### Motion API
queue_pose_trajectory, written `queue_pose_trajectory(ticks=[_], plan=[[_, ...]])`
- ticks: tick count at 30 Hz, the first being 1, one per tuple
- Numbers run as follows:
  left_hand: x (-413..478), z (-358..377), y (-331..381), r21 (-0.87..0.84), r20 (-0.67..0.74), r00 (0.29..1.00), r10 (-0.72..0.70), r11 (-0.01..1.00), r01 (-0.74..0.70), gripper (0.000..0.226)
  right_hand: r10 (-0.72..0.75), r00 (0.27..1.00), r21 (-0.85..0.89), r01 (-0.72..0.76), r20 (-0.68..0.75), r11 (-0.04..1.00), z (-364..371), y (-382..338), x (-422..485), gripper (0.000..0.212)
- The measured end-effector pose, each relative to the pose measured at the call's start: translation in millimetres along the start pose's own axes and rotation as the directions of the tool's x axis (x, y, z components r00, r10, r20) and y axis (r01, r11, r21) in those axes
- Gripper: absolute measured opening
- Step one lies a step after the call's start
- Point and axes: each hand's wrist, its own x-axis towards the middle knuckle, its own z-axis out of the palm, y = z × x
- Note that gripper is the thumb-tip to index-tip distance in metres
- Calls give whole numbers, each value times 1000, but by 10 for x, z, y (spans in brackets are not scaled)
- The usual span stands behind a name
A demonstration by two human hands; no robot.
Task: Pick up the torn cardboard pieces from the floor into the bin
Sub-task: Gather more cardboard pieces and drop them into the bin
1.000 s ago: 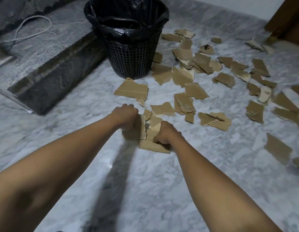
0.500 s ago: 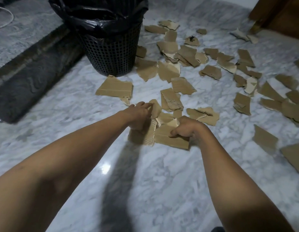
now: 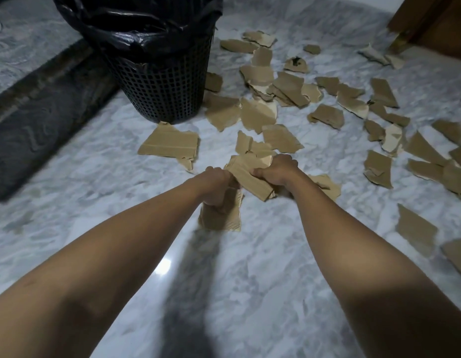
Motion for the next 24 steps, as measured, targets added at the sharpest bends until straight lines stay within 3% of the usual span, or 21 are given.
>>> queue_pose_trajectory(ticks=[5, 13, 15, 18, 20, 22, 24], plan=[[-145, 130, -79, -196, -37, 993, -110, 975, 101, 85, 55, 998, -50, -55, -10, 997, 118, -174, 193, 102], [-428, 312, -157, -351, -126, 977, -172, 929, 119, 95, -172, 981, 288, 191, -90, 938, 401, -347, -119, 79], [-501, 362, -194, -369, -166, 961, -220, 918, 146, 110, -215, 969, 398, 245, -120, 884, 320, -357, -246, 81], [-620, 405, -252, -341, -144, 951, -275, 916, 213, 118, -190, 972, 602, 235, -138, 763, 117, -337, -386, 62], [-689, 374, -283, -348, -96, 952, -290, 906, 241, 96, -146, 979, 765, 204, -145, 611, -24, -318, -459, 43], [-726, 331, -298, -407, -40, 955, -293, 878, 253, 72, -76, 985, 884, 174, -157, 434, -160, -268, -520, 42], [-719, 268, -282, -477, -20, 964, -264, 850, 223, 54, 16, 985, 930, 158, -173, 331, -242, -160, -496, 43]])
